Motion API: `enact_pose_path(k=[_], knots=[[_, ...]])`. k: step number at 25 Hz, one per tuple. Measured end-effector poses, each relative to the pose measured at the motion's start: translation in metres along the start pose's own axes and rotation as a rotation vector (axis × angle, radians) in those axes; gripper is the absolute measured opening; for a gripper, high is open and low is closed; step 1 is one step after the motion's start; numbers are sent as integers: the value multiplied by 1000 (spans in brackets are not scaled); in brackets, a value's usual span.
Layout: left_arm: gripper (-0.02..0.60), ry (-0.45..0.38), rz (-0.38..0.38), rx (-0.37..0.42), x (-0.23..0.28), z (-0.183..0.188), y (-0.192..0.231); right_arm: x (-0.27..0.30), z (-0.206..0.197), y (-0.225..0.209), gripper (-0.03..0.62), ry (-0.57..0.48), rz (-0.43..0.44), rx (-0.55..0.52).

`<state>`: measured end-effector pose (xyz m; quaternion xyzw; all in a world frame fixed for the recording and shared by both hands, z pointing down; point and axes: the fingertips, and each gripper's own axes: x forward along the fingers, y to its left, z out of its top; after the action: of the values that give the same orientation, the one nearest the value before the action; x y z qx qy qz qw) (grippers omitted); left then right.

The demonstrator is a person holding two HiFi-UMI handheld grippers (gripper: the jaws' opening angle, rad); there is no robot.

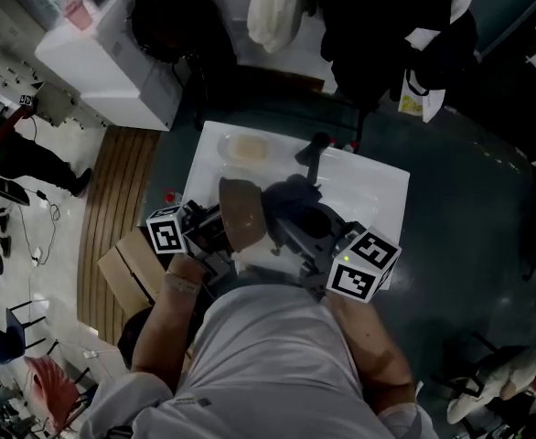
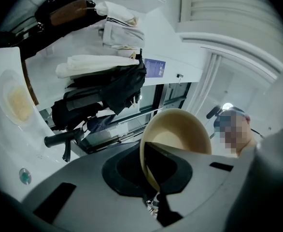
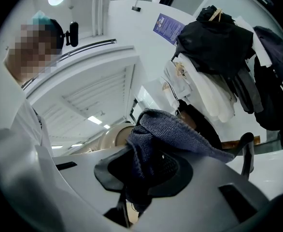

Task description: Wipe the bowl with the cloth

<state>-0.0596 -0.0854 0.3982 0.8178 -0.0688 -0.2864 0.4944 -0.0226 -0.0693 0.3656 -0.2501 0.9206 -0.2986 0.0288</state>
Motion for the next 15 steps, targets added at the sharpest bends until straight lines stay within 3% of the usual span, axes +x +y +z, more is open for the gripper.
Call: enact_pose_path(k=[7, 11, 15], knots=[[20, 21, 55, 28, -1, 9, 13, -3, 9, -1, 83, -54, -10, 16], [20, 12, 134, 139, 3, 23, 19, -11, 17, -20, 83, -95, -116, -40], [20, 40, 229, 305, 9, 33, 21, -26, 23, -39, 83, -130, -255, -136]])
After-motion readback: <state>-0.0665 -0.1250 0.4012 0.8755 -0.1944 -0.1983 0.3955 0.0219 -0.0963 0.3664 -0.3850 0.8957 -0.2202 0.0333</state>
